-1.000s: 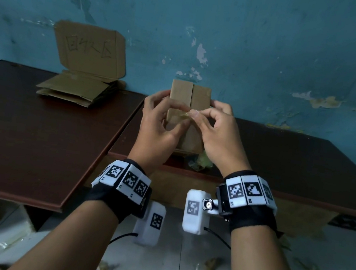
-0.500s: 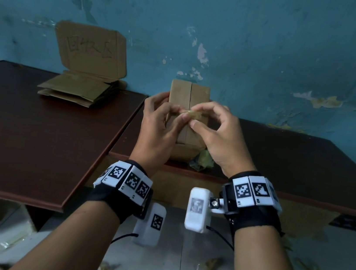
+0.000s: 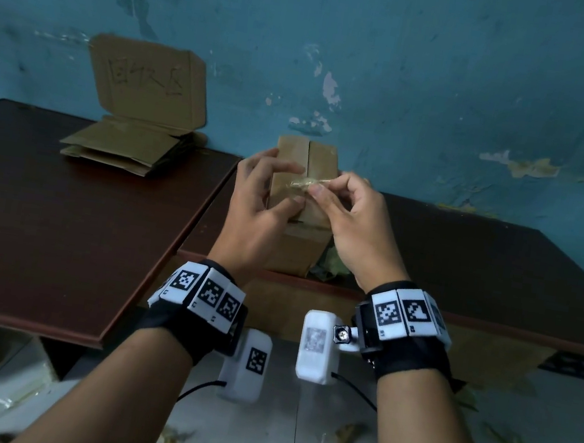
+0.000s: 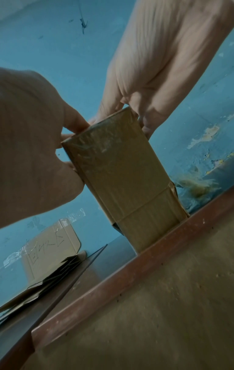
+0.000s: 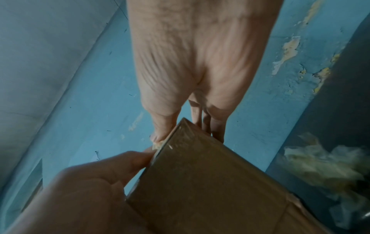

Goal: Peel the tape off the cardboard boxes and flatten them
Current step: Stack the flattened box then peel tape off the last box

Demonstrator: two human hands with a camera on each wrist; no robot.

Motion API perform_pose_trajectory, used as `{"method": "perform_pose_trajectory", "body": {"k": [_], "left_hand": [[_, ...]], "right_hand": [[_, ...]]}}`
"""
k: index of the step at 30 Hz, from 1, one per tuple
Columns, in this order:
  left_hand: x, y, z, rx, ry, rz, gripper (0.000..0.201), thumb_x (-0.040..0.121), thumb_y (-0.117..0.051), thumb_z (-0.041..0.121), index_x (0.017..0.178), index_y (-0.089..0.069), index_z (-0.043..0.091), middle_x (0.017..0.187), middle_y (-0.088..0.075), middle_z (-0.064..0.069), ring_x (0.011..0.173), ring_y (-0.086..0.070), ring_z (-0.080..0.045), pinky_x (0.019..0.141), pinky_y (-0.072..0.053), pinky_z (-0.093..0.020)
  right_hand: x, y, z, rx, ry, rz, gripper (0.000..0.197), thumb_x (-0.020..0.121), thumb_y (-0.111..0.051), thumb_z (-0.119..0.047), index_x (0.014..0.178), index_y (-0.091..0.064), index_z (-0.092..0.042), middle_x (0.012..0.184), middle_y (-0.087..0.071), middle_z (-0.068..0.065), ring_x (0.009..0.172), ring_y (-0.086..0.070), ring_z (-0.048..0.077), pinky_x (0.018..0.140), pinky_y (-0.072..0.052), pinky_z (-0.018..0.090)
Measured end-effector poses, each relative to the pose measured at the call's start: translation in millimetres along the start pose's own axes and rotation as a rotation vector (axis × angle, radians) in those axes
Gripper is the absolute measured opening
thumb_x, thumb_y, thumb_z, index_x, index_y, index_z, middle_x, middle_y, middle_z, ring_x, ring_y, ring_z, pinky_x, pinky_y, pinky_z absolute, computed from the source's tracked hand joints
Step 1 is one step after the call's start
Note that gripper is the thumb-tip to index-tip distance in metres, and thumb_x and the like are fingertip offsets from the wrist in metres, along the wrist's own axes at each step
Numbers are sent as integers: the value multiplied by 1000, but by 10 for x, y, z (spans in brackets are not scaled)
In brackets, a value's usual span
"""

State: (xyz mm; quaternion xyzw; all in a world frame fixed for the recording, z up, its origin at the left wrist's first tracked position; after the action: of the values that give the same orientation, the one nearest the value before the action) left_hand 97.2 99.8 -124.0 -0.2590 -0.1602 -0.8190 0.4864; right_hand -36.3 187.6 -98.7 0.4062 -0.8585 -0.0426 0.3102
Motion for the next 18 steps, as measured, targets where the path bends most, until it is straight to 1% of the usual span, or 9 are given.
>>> {"method": "perform_pose_trajectory", "body": {"k": [1,3,4,6,8,11,13,16,18], "left_hand": [[-9,-5,7,23,-5,-1,27,91,-75,23,117,-71,29,146,-45,7,144,-46,-10,118,-45,-42],[-7,-8,-1,79,-20,17,20,97,-77,23,116,-71,20,148,-44,4,141,-44,0,116,-43,-28],[-3,-7,-3,95,-22,26,18,98,-77,25,114,-71,19,148,-45,3,141,-45,0,116,-43,-26],[2,-10,-8,119,-24,25,13,98,-76,29,109,-71,23,148,-45,3,144,-44,-4,119,-43,-31],[11,-20,-24,146,-25,24,8,100,-73,29,105,-70,24,148,-44,4,145,-42,-3,121,-41,-32],[19,-19,-46,170,-39,54,9,102,-70,27,100,-67,19,148,-44,2,138,-44,4,117,-39,-20],[22,-18,-56,184,-41,67,12,103,-69,27,96,-64,18,147,-45,1,133,-43,13,111,-39,-11],[24,-27,-47,184,-19,76,16,103,-69,28,89,-61,25,146,-46,2,130,-42,19,107,-37,-5],[25,-26,-27,182,-9,83,21,104,-68,28,85,-59,29,146,-46,2,129,-42,19,104,-35,-2]], "right_hand": [[-2,5,-3,3,-7,4,17,98,-74,-38,94,-70,-22,117,-69,2,112,-66,9,102,-54,36],[-2,8,-9,25,-11,15,20,97,-74,-41,94,-71,-22,116,-70,0,112,-67,10,103,-55,40],[-5,8,-13,37,-16,18,20,97,-73,-41,94,-71,-22,114,-71,0,111,-68,11,103,-55,43],[-19,9,-32,64,-22,20,17,97,-74,-39,97,-72,-22,110,-73,-2,110,-68,12,105,-54,45],[-36,14,-45,121,-23,10,19,92,-75,-37,106,-69,-25,115,-73,-5,118,-66,14,108,-52,48],[-49,26,-73,211,-1,-58,31,88,-74,-19,116,-67,-30,125,-71,-4,122,-67,15,107,-55,48],[-53,20,-80,144,19,-79,27,90,-75,-14,112,-72,-30,121,-73,-3,118,-68,14,105,-56,47],[-40,16,-64,37,45,-58,14,94,-77,-20,106,-77,-27,119,-72,-5,119,-63,6,108,-51,38],[-25,13,-51,-4,37,-52,11,96,-77,-22,107,-77,-23,125,-68,-3,123,-54,-6,109,-42,22]]}}
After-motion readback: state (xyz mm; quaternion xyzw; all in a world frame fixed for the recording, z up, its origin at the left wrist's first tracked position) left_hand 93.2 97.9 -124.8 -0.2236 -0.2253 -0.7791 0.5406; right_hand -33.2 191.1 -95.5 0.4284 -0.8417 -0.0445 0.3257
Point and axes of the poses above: each hand's wrist, its own x-axis towards the middle knuckle, its own y-axis out of the back of the hand, z = x × y, the point moved 1 cm from there along x, towards the middle knuckle
